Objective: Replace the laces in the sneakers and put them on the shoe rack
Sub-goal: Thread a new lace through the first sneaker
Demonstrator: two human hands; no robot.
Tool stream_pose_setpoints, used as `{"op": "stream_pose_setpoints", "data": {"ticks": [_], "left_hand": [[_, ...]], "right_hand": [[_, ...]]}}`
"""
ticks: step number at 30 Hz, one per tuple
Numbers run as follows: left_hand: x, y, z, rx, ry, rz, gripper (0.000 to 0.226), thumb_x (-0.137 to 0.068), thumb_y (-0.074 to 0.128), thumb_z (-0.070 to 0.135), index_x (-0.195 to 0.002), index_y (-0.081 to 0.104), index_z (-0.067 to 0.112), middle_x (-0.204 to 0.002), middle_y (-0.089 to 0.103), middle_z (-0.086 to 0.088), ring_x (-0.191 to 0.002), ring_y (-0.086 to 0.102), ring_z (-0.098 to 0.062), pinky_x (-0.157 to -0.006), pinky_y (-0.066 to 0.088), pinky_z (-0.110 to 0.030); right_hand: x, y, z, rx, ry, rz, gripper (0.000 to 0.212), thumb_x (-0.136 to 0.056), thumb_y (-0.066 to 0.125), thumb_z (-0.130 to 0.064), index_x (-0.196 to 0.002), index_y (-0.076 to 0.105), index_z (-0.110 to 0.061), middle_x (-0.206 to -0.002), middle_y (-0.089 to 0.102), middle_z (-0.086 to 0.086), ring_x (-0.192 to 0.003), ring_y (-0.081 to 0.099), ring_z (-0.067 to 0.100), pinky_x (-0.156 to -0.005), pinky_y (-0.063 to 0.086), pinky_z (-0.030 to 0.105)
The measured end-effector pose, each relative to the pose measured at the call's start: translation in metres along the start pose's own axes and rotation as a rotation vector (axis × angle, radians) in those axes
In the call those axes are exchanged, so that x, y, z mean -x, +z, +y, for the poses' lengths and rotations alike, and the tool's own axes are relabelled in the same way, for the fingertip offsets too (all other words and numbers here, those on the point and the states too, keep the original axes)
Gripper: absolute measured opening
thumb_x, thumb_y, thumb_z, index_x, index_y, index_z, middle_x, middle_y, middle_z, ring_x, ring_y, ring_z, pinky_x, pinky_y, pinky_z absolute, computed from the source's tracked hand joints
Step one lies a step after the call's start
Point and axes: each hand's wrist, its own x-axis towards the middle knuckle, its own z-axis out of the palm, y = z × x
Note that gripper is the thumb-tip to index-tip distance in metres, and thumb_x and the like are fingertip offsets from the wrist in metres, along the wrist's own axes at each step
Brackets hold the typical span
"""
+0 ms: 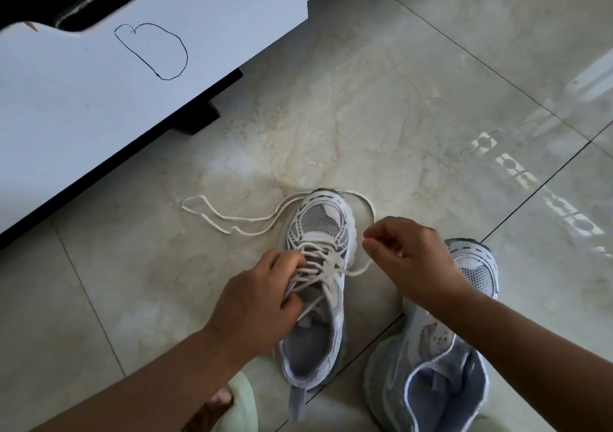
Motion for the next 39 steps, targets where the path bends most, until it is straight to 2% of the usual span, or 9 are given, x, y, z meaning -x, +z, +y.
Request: {"op": "stream_pose_setpoints", "data": {"ticks": [10, 13, 17, 20, 23, 28, 33, 35, 39], "left_hand": [[-0.016, -0.028, -0.004, 0.038, 0.043, 0.001, 0.038, -0.076, 0.050, 0.058, -0.103, 0.059, 0.033, -0.090, 0.049, 0.025, -0.071, 0.049, 0.014, -0.058, 0.034, -0.007], [-0.051, -0.027, 0.003, 0.042, 0.094, -0.007, 0.045, -0.084, 0.041, 0.051, -0.111, 0.064, 0.024, -0.105, 0.058, 0.011, -0.091, 0.051, 0.000, -0.072, 0.046, -0.024], [-0.077, -0.001, 0.017, -0.154, 0.274, -0.191, 0.041, -0.078, 0.046, 0.043, -0.107, 0.070, 0.026, -0.126, 0.058, 0.000, -0.121, 0.047, -0.022, -0.097, 0.036, -0.039], [-0.077, 0.009, 0.012, -0.275, 0.264, -0.248, 0.031, -0.060, 0.056, 0.030, -0.082, 0.075, 0.020, -0.109, 0.065, -0.006, -0.113, 0.055, -0.033, -0.093, 0.045, -0.047], [-0.076, 0.007, 0.009, -0.248, 0.141, -0.224, 0.026, -0.056, 0.053, 0.021, -0.073, 0.070, 0.011, -0.092, 0.062, -0.008, -0.097, 0.057, -0.033, -0.085, 0.048, -0.040], [-0.092, 0.009, 0.016, -0.248, 0.085, -0.230, 0.033, -0.083, 0.058, 0.022, -0.113, 0.064, 0.010, -0.132, 0.047, -0.009, -0.126, 0.039, -0.027, -0.102, 0.029, -0.033], [-0.134, 0.025, 0.008, -0.395, 0.019, -0.367, 0.051, -0.092, 0.044, 0.025, -0.139, 0.034, 0.007, -0.153, 0.019, -0.012, -0.141, 0.015, -0.025, -0.113, 0.017, -0.034], [-0.144, 0.033, 0.001, -0.368, -0.055, -0.383, 0.056, -0.091, 0.045, 0.015, -0.142, 0.024, 0.009, -0.151, 0.020, -0.012, -0.139, 0.019, -0.026, -0.109, 0.024, -0.035], [-0.153, 0.038, -0.003, -0.456, -0.044, -0.271, 0.028, -0.087, 0.045, 0.003, -0.114, 0.048, 0.009, -0.118, 0.047, -0.011, -0.109, 0.047, -0.029, -0.080, 0.040, -0.035]], "right_hand": [[-0.007, 0.003, 0.005, 0.045, 0.066, -0.026, 0.005, -0.081, 0.065, -0.018, -0.083, 0.069, -0.016, -0.076, 0.064, -0.006, -0.070, 0.057, 0.009, -0.065, 0.046, 0.024], [-0.010, 0.000, 0.006, 0.037, 0.090, 0.001, 0.006, -0.082, 0.064, -0.018, -0.084, 0.069, -0.014, -0.077, 0.063, -0.004, -0.071, 0.058, 0.010, -0.066, 0.049, 0.029], [-0.010, -0.003, 0.008, 0.054, 0.090, 0.002, 0.008, -0.083, 0.064, -0.019, -0.086, 0.069, -0.014, -0.078, 0.064, -0.004, -0.071, 0.059, 0.010, -0.066, 0.051, 0.030], [-0.007, -0.003, 0.008, 0.042, 0.095, -0.012, 0.008, -0.082, 0.064, -0.019, -0.087, 0.069, -0.015, -0.079, 0.064, -0.004, -0.072, 0.059, 0.010, -0.067, 0.051, 0.028], [-0.004, -0.005, 0.013, 0.040, 0.119, -0.015, 0.007, -0.082, 0.065, -0.019, -0.086, 0.069, -0.016, -0.079, 0.064, -0.004, -0.073, 0.058, 0.010, -0.066, 0.049, 0.025], [-0.003, -0.010, 0.017, 0.034, 0.127, 0.002, 0.004, -0.082, 0.064, -0.018, -0.083, 0.068, -0.018, -0.077, 0.063, -0.007, -0.071, 0.057, 0.007, -0.062, 0.043, 0.014], [0.001, -0.013, 0.019, 0.035, 0.120, -0.011, 0.006, -0.084, 0.062, -0.019, -0.086, 0.068, -0.018, -0.080, 0.063, -0.006, -0.073, 0.058, 0.007, -0.066, 0.049, 0.022], [0.004, -0.014, 0.021, 0.041, 0.121, -0.010, 0.006, -0.083, 0.062, -0.019, -0.086, 0.068, -0.017, -0.080, 0.063, -0.006, -0.073, 0.058, 0.006, -0.065, 0.049, 0.022], [0.008, -0.016, 0.024, 0.030, 0.129, -0.006, 0.005, -0.082, 0.063, -0.019, -0.083, 0.067, -0.018, -0.078, 0.063, -0.007, -0.072, 0.057, 0.005, -0.063, 0.046, 0.018]]}}
